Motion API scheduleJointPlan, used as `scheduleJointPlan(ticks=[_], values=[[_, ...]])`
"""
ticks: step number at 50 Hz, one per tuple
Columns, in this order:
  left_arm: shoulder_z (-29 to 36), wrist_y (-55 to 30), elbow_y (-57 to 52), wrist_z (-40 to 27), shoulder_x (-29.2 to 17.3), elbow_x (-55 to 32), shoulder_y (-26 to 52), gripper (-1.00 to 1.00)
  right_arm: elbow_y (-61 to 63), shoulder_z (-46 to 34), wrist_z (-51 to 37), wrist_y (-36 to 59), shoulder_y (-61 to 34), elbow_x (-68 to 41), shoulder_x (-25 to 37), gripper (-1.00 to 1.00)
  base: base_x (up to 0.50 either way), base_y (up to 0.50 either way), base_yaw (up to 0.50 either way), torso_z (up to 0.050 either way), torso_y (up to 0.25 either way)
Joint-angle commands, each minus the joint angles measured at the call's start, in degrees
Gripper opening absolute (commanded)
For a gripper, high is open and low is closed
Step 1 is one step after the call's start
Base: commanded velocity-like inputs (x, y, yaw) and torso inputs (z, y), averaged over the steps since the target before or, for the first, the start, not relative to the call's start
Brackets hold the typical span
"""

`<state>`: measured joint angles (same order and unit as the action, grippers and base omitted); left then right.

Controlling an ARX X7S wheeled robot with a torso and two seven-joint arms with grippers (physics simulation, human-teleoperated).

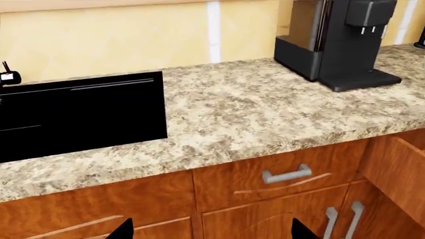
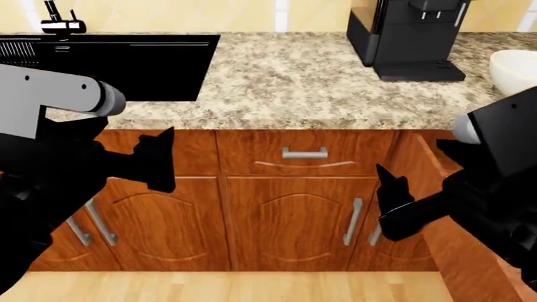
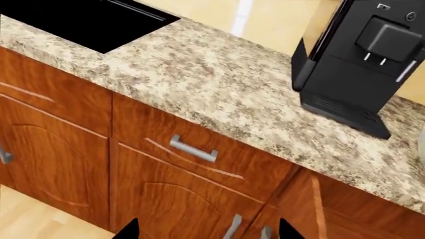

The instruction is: Place the bar in the bowl and close the drawer.

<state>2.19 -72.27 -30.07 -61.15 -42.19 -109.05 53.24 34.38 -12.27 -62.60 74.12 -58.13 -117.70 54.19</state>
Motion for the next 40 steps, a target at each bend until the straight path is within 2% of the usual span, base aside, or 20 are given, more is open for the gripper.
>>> scheduleJointPlan(ticks=[1,16,40], values=[[3.91,-0.84,3.58,-3.22,-2.72,-6.23,5.09,1.00,-2.91,-5.96,-3.30,1.58,-6.29,-6.63,3.16,1.00,-0.13,-0.50,0.00,0.000,0.000],[4.05,0.12,3.62,-2.78,-3.36,-6.71,4.59,1.00,-2.95,-7.68,-4.28,0.77,-7.82,-8.09,4.16,1.00,-0.16,-0.50,0.00,0.000,0.000],[5.07,1.12,3.26,-2.31,-3.89,-7.31,4.27,1.00,-3.56,-9.84,-4.04,0.11,-8.92,-9.17,4.46,1.00,-0.01,-0.50,0.00,0.000,0.000]])
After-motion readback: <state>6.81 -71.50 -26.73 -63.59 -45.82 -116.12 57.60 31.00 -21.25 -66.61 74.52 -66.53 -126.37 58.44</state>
